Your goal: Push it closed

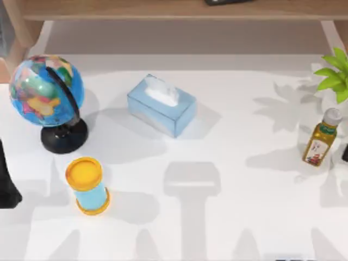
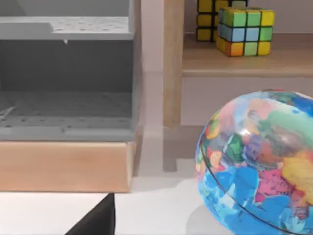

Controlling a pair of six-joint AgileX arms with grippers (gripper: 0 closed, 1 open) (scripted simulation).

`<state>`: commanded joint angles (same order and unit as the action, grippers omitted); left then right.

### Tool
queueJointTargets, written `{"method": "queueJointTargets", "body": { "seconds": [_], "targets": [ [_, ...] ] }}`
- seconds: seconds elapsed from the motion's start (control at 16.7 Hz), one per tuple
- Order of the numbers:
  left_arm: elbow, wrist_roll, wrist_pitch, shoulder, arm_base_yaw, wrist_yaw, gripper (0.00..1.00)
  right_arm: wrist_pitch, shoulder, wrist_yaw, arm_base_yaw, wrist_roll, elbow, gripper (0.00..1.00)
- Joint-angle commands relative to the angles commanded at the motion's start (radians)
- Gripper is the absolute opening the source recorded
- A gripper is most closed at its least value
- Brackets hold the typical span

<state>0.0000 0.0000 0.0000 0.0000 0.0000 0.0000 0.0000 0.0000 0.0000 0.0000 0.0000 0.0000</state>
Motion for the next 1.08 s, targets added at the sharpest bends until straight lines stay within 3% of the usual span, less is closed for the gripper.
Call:
{"method": "queueJointTargets", "body": {
  "seconds": [0.42,1.08],
  "targets": [
    [0.000,0.000,0.000,0.000,0.000,0.000,1.00,0.117,0.165,-0.090,-0.086,0.001,0.099,1.00],
    [0.000,0.000,0.000,0.000,0.000,0.000,1.00,0.564,1.022,-0.450,-0.460,0.014,0.468,1.00]
  ]
}}
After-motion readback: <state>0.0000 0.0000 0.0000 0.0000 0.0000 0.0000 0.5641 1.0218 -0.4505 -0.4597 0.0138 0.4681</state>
